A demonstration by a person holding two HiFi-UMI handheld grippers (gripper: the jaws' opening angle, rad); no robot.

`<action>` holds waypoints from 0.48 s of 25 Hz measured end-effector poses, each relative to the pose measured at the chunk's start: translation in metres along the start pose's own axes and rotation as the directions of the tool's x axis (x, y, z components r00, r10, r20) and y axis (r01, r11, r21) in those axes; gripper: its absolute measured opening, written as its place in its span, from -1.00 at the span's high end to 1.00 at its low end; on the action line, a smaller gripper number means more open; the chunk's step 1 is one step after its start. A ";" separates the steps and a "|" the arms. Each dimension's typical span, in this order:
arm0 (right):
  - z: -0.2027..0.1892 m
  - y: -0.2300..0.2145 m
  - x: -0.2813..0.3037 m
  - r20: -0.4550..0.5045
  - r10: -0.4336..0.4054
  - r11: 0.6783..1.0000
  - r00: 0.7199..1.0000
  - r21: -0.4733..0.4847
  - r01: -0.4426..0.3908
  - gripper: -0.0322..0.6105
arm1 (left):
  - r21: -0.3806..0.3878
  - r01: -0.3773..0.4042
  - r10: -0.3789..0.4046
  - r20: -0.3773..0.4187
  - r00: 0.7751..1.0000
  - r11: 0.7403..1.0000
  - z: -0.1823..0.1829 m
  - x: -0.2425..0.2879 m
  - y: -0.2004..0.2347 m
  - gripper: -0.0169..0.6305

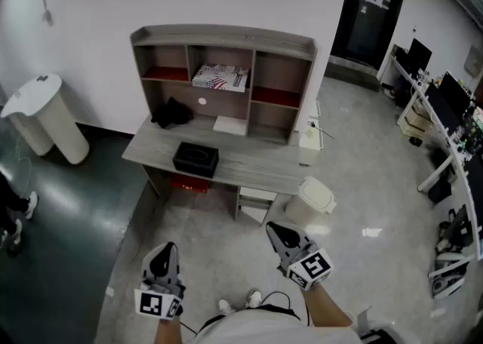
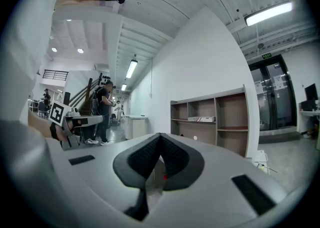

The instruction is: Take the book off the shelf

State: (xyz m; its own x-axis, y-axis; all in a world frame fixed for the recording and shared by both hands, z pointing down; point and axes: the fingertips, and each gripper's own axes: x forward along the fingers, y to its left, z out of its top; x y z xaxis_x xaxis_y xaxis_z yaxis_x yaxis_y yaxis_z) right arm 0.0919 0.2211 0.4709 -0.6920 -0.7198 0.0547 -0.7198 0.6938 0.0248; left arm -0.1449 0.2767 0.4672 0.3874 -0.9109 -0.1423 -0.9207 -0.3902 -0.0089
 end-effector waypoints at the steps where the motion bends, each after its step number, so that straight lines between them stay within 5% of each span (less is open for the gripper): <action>1: -0.001 -0.001 -0.002 0.000 0.002 1.000 1.000 0.002 -0.002 0.83 | 0.004 -0.003 0.003 0.002 1.000 1.000 0.000 0.000 -0.002 0.90; 12: -0.005 -0.025 -0.018 0.040 0.067 0.994 0.997 0.079 -0.070 0.83 | 0.029 -0.005 0.005 0.000 1.000 1.000 -0.003 0.021 -0.025 0.90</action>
State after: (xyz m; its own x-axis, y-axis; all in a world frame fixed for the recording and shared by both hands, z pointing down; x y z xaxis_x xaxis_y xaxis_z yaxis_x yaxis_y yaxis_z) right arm 0.1227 0.2171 0.4745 -0.7405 -0.6719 0.0158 -0.6715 0.7387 -0.0577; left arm -0.1133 0.2673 0.4673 0.3827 -0.9129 -0.1421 -0.9236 -0.3815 -0.0366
